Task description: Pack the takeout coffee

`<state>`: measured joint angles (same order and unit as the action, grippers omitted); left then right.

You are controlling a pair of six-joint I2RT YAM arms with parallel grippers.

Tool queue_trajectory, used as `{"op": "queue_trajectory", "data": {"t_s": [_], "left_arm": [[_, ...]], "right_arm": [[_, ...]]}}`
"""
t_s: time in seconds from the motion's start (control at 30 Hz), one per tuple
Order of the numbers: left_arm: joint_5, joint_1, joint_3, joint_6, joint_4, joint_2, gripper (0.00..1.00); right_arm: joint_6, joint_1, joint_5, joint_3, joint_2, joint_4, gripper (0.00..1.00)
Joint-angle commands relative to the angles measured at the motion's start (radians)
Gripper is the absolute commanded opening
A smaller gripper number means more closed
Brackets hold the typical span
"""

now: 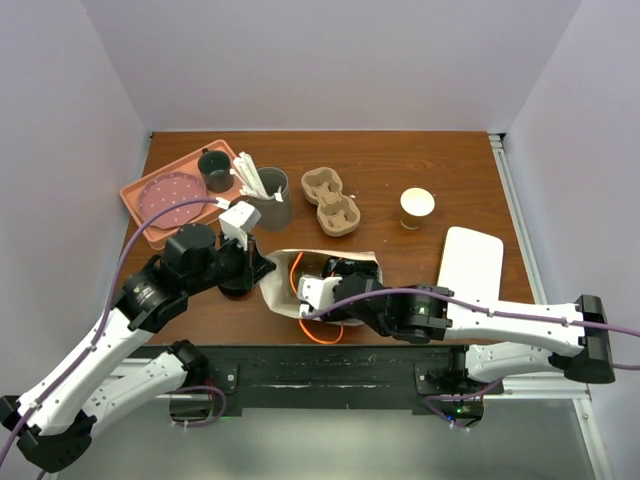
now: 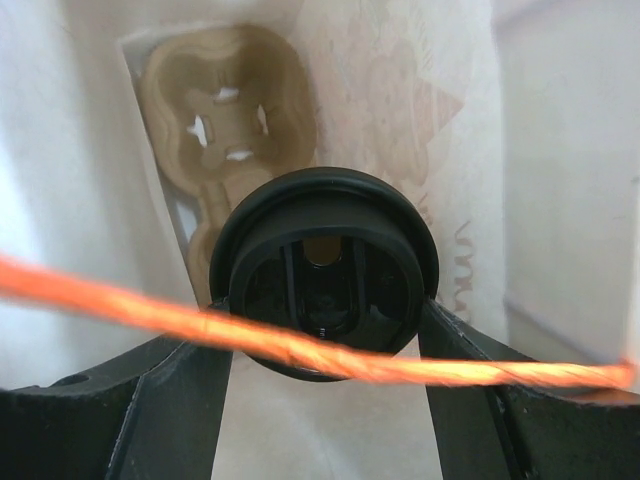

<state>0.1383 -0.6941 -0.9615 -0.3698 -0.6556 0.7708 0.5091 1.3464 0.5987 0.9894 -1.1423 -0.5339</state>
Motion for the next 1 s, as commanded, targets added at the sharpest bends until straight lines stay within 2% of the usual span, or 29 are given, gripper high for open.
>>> {"op": "queue_trajectory", "data": {"t_s": [0.0, 0.27, 0.5, 0.73, 0.97], "left_arm": [[0.038, 0.002, 0.017, 0.057, 0.067, -0.059, 0.0], [0.034, 0.002, -0.003, 0.101, 0.05, -0.042, 0.0], [0.072, 0.001, -0.008, 0.08, 0.036, -0.038, 0.0], [0.086, -0.004, -0.006, 0.08, 0.013, -0.042, 0.0], [0.098, -0.019, 0.006, 0.089, -0.004, -0.044, 0.0]], "right_arm": [[0.071, 0.003, 0.023, -0.034, -0.008, 0.018, 0.14], [0.049, 0.002, 0.013, -0.051, -0.048, 0.012, 0.14], [0.049, 0.002, -0.045, -0.054, -0.082, 0.072, 0.14], [0.016, 0.002, -0.014, -0.149, -0.037, 0.112, 0.14], [0.025, 0.002, 0.006, -0.173, -0.008, 0.109, 0.14]]}}
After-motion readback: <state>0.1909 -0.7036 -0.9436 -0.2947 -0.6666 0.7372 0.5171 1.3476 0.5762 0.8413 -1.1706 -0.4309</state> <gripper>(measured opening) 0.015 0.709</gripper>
